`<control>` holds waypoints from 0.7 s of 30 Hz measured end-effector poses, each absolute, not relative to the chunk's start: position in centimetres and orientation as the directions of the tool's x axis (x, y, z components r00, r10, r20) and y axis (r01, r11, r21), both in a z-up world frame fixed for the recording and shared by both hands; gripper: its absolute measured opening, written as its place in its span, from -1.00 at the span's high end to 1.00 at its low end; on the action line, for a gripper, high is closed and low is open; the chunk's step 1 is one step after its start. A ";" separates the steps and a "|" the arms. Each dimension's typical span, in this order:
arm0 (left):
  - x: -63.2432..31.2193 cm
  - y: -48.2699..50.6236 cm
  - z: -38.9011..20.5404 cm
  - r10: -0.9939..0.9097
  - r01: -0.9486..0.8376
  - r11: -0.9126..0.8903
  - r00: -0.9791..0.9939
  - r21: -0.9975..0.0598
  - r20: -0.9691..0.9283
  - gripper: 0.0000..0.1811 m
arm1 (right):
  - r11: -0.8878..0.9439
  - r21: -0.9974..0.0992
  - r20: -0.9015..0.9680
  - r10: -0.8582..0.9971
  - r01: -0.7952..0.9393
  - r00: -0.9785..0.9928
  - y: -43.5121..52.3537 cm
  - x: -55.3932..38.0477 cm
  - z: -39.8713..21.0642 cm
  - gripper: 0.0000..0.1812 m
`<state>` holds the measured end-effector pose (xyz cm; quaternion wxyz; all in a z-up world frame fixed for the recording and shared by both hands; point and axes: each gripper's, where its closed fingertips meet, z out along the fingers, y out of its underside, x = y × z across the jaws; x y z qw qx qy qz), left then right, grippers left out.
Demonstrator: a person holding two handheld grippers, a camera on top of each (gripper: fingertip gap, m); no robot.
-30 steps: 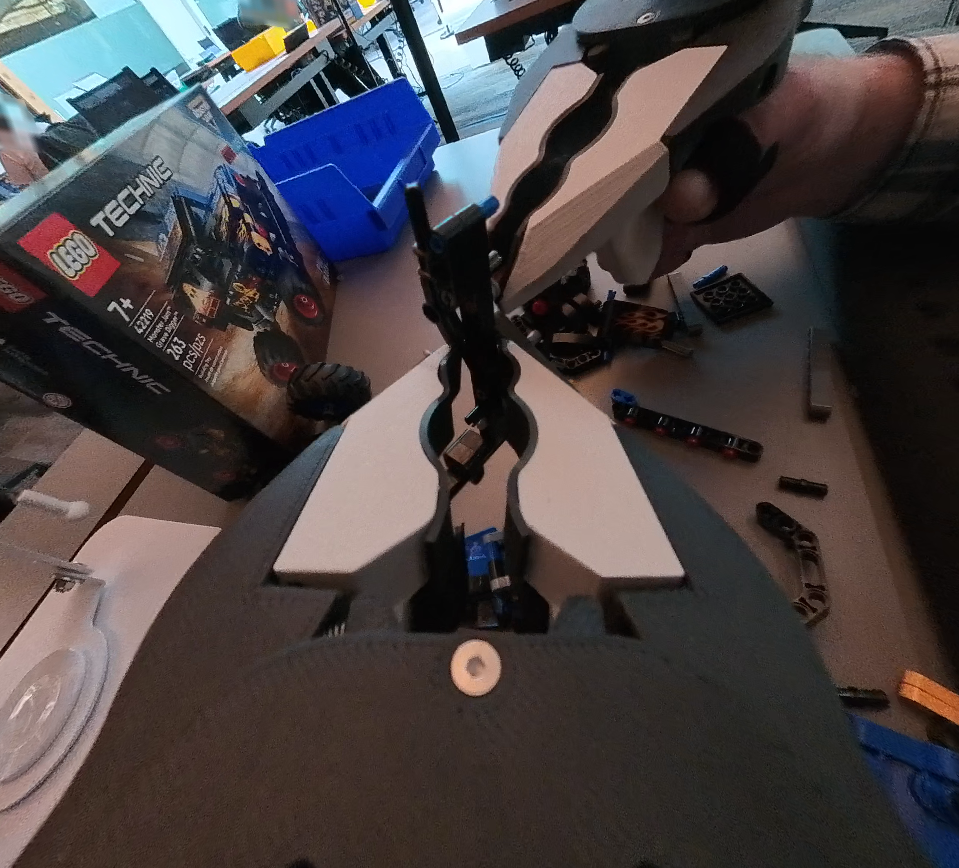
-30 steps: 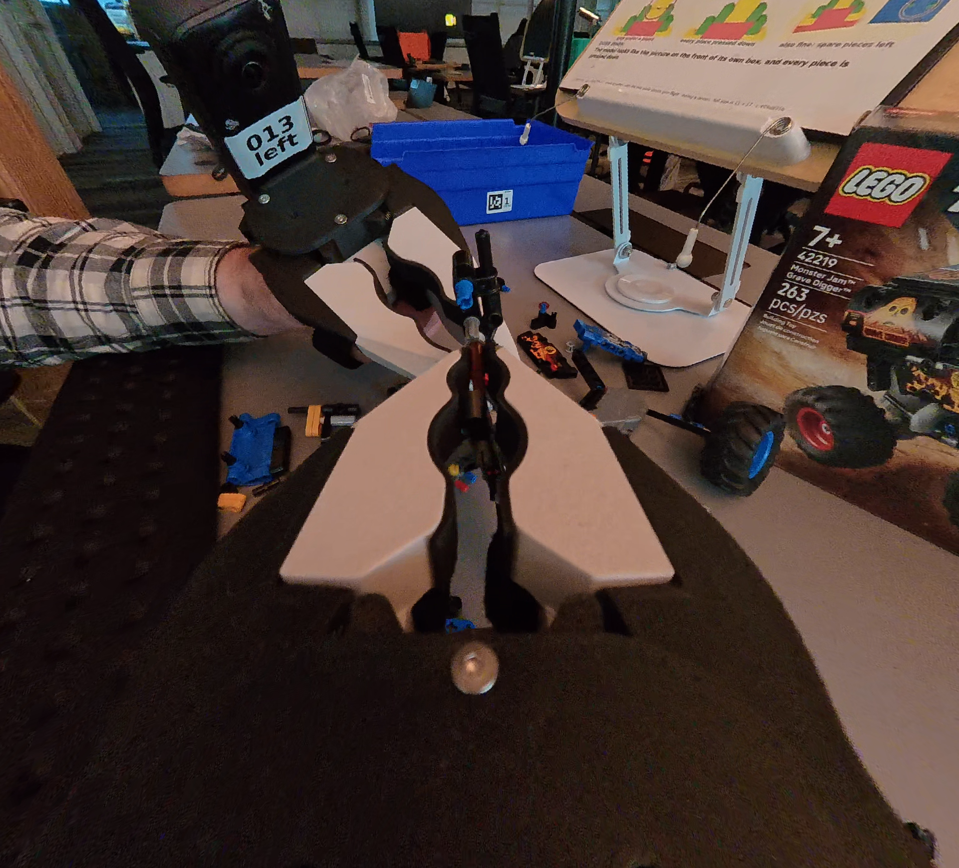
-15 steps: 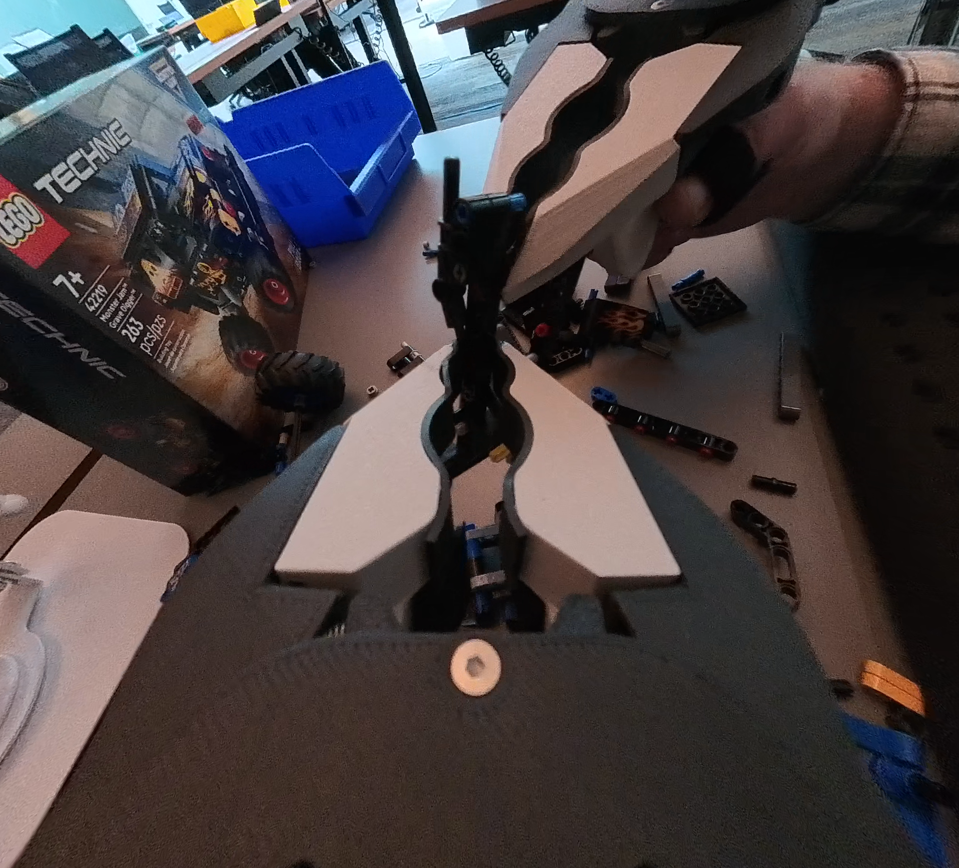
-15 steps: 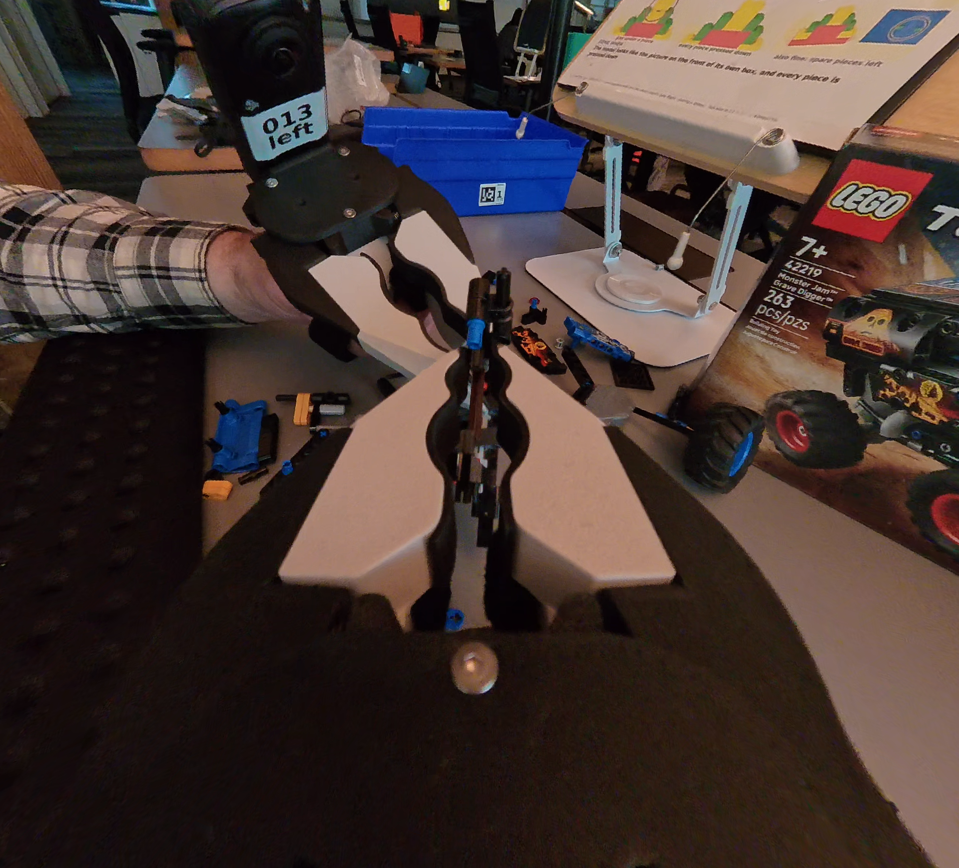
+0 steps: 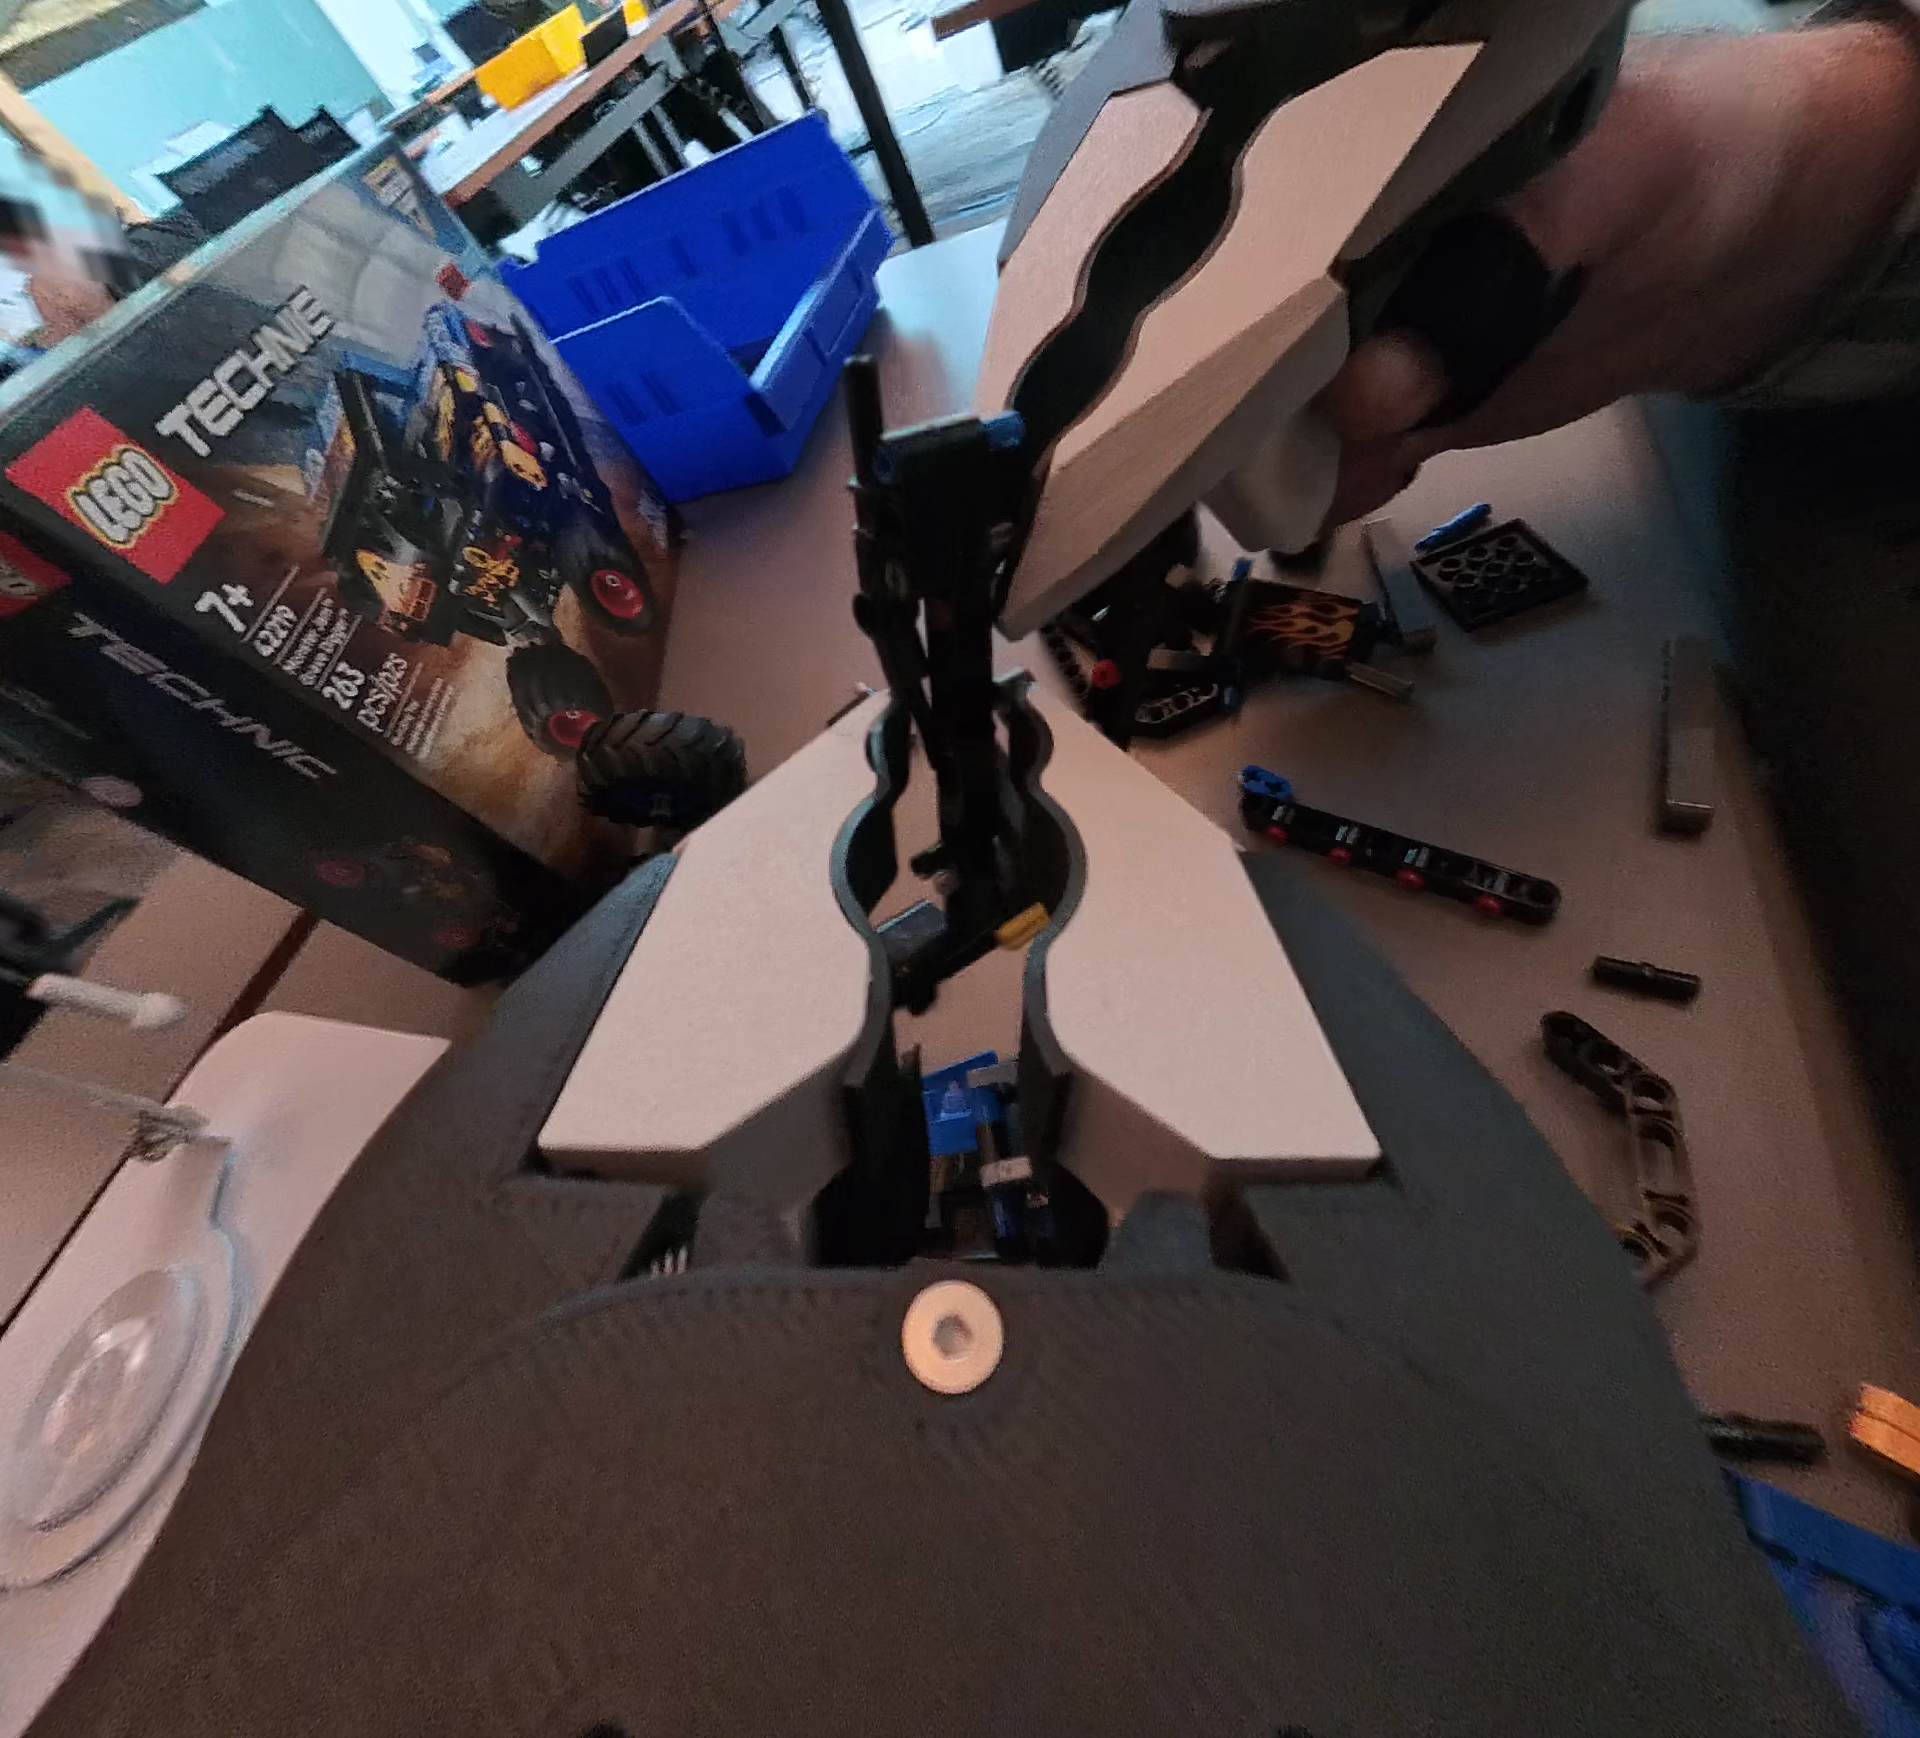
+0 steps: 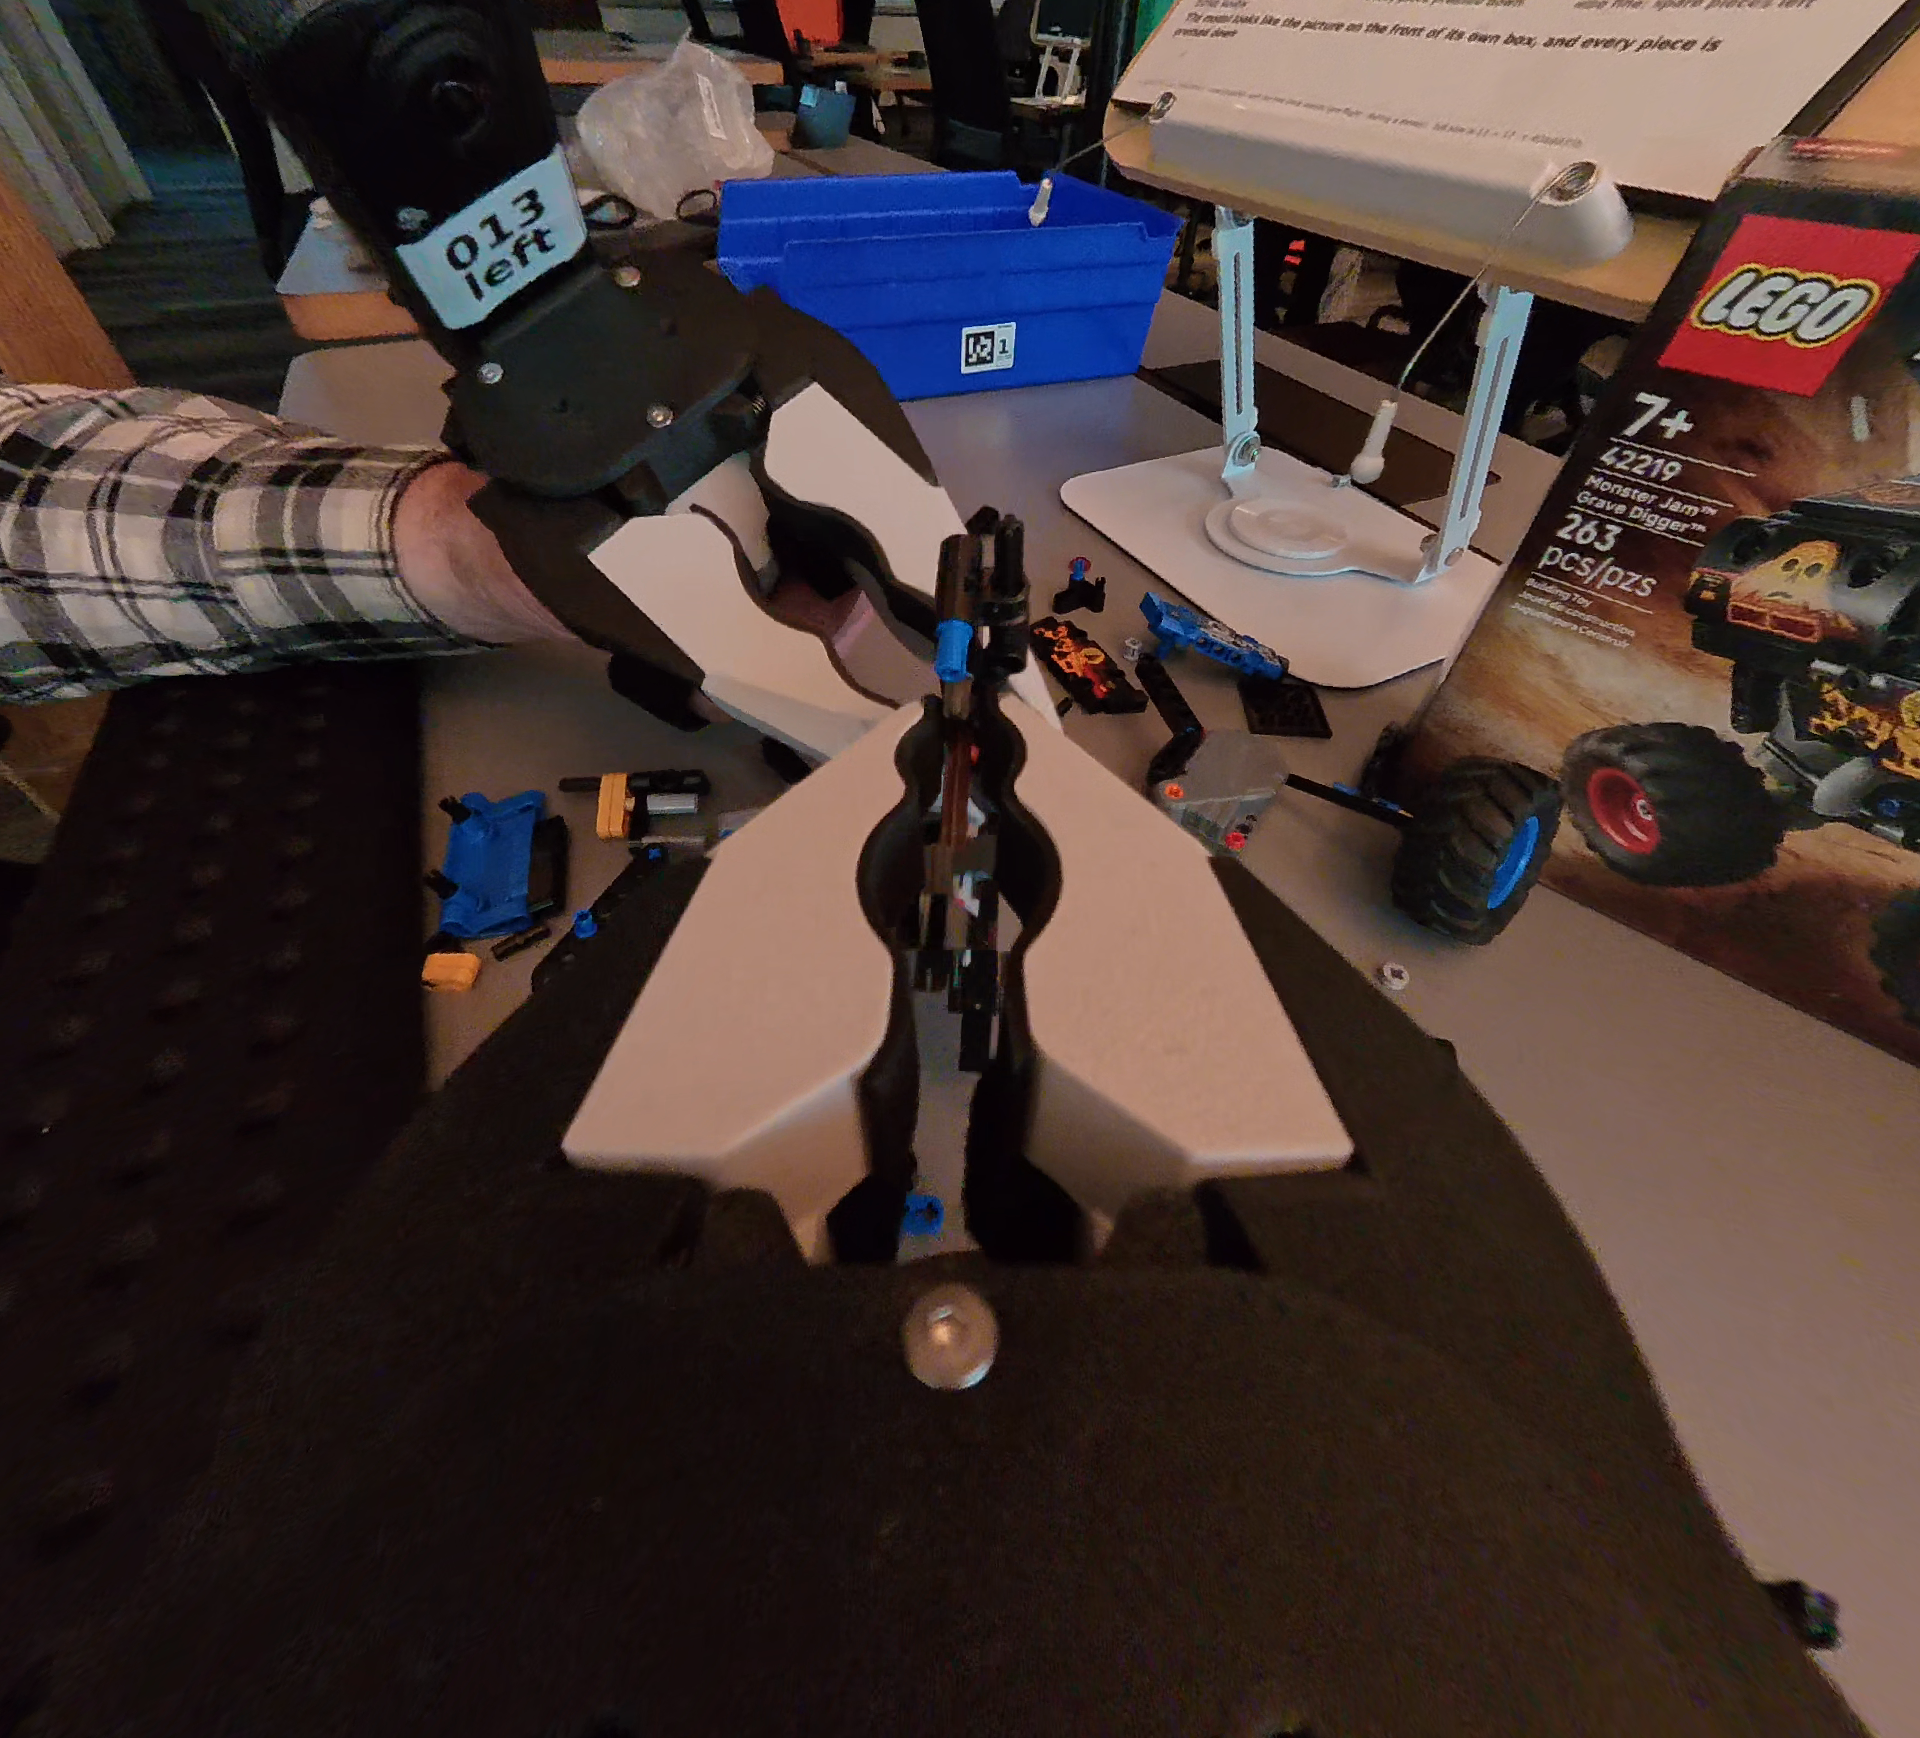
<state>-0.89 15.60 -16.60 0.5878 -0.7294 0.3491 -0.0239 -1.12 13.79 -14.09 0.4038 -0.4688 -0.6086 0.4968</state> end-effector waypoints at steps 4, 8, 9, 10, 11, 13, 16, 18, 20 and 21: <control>-1.5 16.4 -16.8 -0.462 -0.530 -0.077 0.769 -0.845 -0.441 0.88 | 0.088 -0.978 0.049 0.979 0.191 -0.197 14.1 -1.4 -14.4 0.96; -2.2 16.9 -16.8 -0.413 -0.515 -0.105 0.801 -0.851 -0.434 0.90 | 0.138 -0.968 0.109 0.984 0.209 -0.142 14.7 -1.7 -14.6 0.96; -2.1 16.9 -16.8 -0.421 -0.496 -0.109 0.808 -0.861 -0.412 0.90 | 0.142 -0.968 0.115 0.984 0.208 -0.136 14.7 -1.8 -14.5 0.97; -2.2 16.8 -16.7 -0.430 -0.481 -0.114 0.812 -0.869 -0.394 0.90 | 0.153 -0.966 0.128 0.983 0.207 -0.130 14.8 -1.7 -14.5 0.97; -2.3 16.8 -16.6 -0.431 -0.462 -0.117 0.821 -0.879 -0.375 0.90 | 0.164 -0.964 0.141 0.983 0.209 -0.121 14.9 -1.7 -14.5 0.97; -2.4 16.7 -16.4 -0.429 -0.426 -0.125 0.837 -0.896 -0.338 0.90 | 0.175 -0.961 0.153 0.981 0.213 -0.115 14.9 -1.7 -14.5 0.97; -2.7 16.4 -15.5 -0.435 -0.334 -0.133 0.866 -0.933 -0.247 0.90 | 0.231 -0.949 0.214 0.972 0.214 -0.097 15.0 -1.3 -14.3 0.96; -2.8 16.5 -15.9 -0.426 -0.376 -0.136 0.858 -0.917 -0.289 0.90 | 0.228 -0.946 0.210 0.973 0.232 -0.099 15.1 -1.3 -14.7 0.96; -2.6 16.4 -15.9 -0.445 -0.344 -0.140 0.860 -0.928 -0.251 0.90 | 0.232 -0.944 0.212 0.972 0.236 -0.106 15.1 -1.2 -14.8 0.97; -2.7 16.4 -16.0 -0.444 -0.352 -0.144 0.858 -0.925 -0.257 0.89 | 0.216 -0.946 0.192 0.974 0.243 -0.118 15.1 -1.1 -15.0 0.96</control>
